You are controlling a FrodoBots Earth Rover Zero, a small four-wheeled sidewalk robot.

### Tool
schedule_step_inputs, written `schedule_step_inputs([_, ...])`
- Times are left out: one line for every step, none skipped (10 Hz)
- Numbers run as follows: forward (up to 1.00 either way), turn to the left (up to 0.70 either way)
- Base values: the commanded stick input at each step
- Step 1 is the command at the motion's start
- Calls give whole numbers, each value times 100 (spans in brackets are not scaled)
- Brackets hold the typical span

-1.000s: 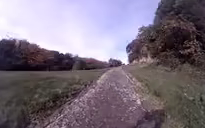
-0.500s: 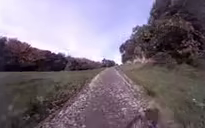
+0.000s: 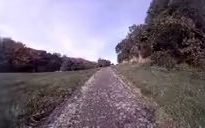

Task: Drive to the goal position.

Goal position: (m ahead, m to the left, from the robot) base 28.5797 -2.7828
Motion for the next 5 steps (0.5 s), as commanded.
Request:
schedule_step_inputs([85, 0])
schedule_step_inputs([85, 0])
schedule_step_inputs([85, 0])
schedule_step_inputs([85, 0])
schedule_step_inputs([85, 0])
